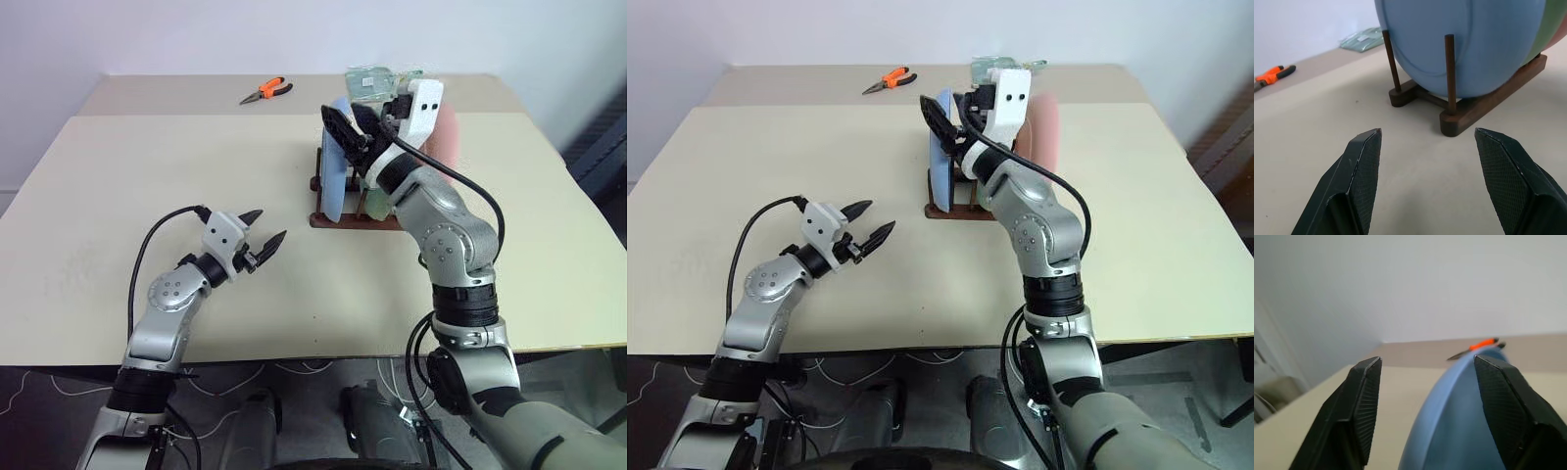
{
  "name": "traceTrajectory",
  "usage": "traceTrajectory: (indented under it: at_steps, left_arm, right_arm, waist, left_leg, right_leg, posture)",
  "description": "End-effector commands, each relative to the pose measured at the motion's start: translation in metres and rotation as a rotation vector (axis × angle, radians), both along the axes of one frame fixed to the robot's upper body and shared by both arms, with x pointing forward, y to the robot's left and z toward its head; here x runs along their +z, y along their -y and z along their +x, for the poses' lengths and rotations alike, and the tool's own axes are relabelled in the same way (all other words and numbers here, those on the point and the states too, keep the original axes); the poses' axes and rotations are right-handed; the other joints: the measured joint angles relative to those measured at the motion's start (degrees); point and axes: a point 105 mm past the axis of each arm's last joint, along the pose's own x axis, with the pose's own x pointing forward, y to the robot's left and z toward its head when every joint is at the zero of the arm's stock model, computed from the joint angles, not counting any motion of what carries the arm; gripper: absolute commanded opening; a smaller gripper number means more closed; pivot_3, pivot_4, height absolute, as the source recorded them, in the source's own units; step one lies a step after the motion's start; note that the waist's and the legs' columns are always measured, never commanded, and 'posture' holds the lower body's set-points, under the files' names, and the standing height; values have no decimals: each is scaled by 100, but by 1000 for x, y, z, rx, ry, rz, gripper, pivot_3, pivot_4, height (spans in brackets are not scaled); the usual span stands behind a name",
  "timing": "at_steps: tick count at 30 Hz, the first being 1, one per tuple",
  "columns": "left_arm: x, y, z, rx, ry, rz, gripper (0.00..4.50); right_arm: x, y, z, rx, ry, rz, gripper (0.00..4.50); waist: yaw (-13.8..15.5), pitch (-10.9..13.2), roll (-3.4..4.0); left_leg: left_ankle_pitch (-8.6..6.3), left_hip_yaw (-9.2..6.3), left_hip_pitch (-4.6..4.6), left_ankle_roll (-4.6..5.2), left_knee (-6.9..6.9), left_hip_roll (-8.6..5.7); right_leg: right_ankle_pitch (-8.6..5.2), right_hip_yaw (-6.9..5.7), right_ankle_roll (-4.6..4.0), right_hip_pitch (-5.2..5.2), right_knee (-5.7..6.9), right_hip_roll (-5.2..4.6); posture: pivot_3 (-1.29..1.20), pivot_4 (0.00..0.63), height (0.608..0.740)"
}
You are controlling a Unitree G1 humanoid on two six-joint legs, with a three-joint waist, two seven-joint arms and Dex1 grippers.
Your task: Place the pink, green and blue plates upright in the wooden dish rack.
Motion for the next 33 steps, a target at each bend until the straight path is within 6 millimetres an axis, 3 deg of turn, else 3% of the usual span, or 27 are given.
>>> traceTrajectory:
  at_steps: [1,4,6,8,9,11,14,17,19,22,26,33]
  left_arm:
    - [12,5,-2,-18,48,-1,3104]
    - [12,0,0,6,54,7,3104]
    - [11,-6,3,37,59,18,3104]
    - [7,-13,8,74,57,35,3104]
    - [5,-18,11,98,61,50,3104]
    - [-2,-37,19,177,60,75,3104]
    - [-8,-54,27,249,61,118,3104]
    - [-13,-67,29,292,45,127,3104]
    - [-20,-76,26,306,19,146,3104]
    - [-26,-81,20,307,-8,161,3104]
    - [-28,-83,14,309,-22,154,3104]
    - [-29,-85,3,336,-22,149,3104]
  right_arm:
    - [42,3,-18,-11,233,-62,3051]
    - [77,26,-36,-68,417,-88,3051]
    - [97,62,-42,-164,483,-87,3051]
    - [99,108,-41,-299,469,-138,3051]
    - [93,130,-40,-356,442,-186,3051]
    - [59,172,-38,-449,331,-292,3051]
    - [14,203,-41,-469,189,-342,3051]
    - [-40,214,-43,-438,38,-425,3051]
    - [-75,206,-47,-367,-41,-469,3051]
    - [-105,191,-51,-283,-95,-513,3051]
    - [-118,188,-46,-284,-101,-539,3051]
    - [-119,191,-37,-279,-92,-543,3051]
  waist:
    - [2,0,0]
    - [17,1,1]
    - [41,1,1]
    - [115,0,-1]
    - [146,-1,-2]
    - [209,-12,-19]
    - [155,-11,-16]
    - [106,1,21]
    - [87,-2,25]
    - [14,-2,24]
    - [12,-2,25]
    - [35,-2,24]
  left_leg:
    - [0,0,-1,0,0,0]
    - [0,0,-3,0,1,-1]
    - [0,0,-4,0,1,-2]
    - [0,-1,-5,0,3,-3]
    - [0,-1,-4,0,3,-4]
    - [-2,1,-3,4,2,-5]
    - [-8,0,4,14,2,-3]
    - [-8,27,8,15,4,-3]
    - [-8,28,12,15,4,-1]
    - [-8,28,12,15,4,1]
    - [-8,30,12,14,9,0]
    - [-8,29,11,14,10,-1]
  right_leg:
    - [0,0,0,0,-1,0]
    - [0,0,0,0,-2,-2]
    - [0,0,1,0,-3,-3]
    - [0,-1,1,3,-7,-5]
    - [-1,-1,0,6,-11,-6]
    - [-3,-2,-1,11,-18,-6]
    - [-13,-8,-14,26,-25,-7]
    - [-11,21,-10,14,-13,-8]
    - [-3,23,3,11,-6,-5]
    - [-3,23,4,12,-7,-4]
    - [-4,25,4,12,-8,-5]
    - [-4,25,4,16,-11,-6]
  posture:
    - [0,150,740]
    - [0,150,740]
    - [0,150,740]
    - [0,150,740]
    - [0,150,740]
    - [0,150,740]
    - [0,150,740]
    - [0,150,740]
    - [0,150,740]
    - [0,150,740]
    - [0,150,740]
    - [0,150,740]
